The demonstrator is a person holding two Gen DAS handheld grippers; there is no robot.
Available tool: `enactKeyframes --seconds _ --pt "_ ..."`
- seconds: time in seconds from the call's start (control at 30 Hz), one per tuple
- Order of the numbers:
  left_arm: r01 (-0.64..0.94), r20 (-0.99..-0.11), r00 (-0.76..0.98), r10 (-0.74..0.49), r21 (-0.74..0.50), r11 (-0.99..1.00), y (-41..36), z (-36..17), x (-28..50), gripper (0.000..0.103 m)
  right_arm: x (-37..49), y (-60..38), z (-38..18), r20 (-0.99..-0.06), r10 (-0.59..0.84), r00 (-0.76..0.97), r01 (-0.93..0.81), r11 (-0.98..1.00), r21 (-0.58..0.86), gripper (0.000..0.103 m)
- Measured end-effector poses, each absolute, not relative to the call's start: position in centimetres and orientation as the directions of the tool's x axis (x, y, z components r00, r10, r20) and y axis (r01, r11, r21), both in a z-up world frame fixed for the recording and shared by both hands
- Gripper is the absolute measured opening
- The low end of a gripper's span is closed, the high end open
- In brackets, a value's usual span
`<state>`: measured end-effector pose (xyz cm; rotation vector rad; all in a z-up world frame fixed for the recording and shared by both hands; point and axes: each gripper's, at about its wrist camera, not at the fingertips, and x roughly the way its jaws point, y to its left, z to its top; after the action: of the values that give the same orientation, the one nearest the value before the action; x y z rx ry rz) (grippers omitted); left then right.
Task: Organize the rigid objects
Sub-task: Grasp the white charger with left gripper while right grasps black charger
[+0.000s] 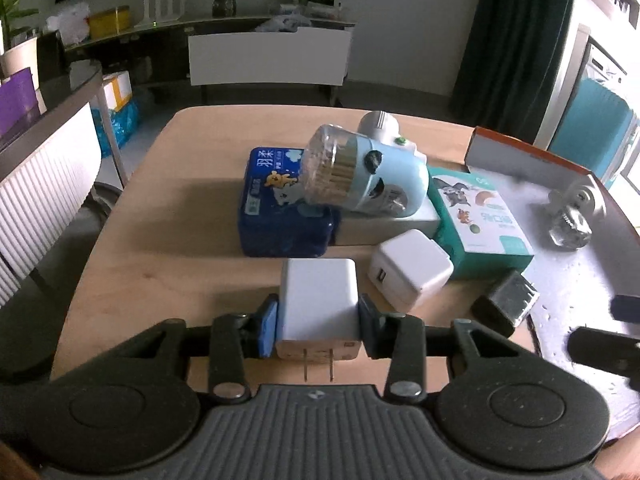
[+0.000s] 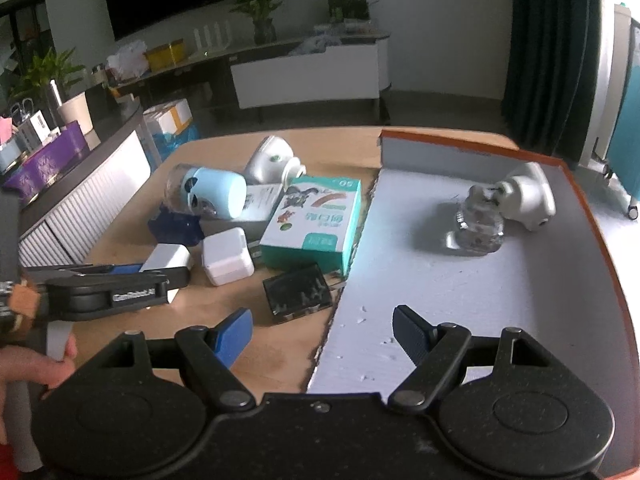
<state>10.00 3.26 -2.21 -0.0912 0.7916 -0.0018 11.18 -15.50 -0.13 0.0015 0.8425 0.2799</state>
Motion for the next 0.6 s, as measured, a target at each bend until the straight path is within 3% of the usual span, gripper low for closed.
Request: enactKeyframes --seconds 0.47,0.53,0.57,0.6 --pt "-0.027 -0.683 0.725 -0.086 -0.154 0.988 3.8 -0.5 8.6 0.041 17.0 -12.2 -3.4 -0.827 0.24 0.509 -0.414 0.91 0.009 0.092" --pt "-0.027 -0.681 0.727 -0.092 -0.162 0.986 3.8 -0.4 8.5 0.041 17.2 -12.1 -3.6 -0.819 0.247 0.518 -0.416 0.909 0.011 0.087" --pt "-0.025 -0.678 0.729 -0.092 -0.16 0.987 3.7 -0.3 8.4 0.041 17.0 -12.0 -3.4 -0.813 0.245 0.529 -0.416 0.909 0.004 0.074" --pt "-0.024 -0.676 0.731 -0.09 -0.157 0.987 3.7 -0.3 8.4 0.041 16.9 -11.9 -3.3 -0.813 0.255 0.523 -0.424 0.906 0.012 0.073"
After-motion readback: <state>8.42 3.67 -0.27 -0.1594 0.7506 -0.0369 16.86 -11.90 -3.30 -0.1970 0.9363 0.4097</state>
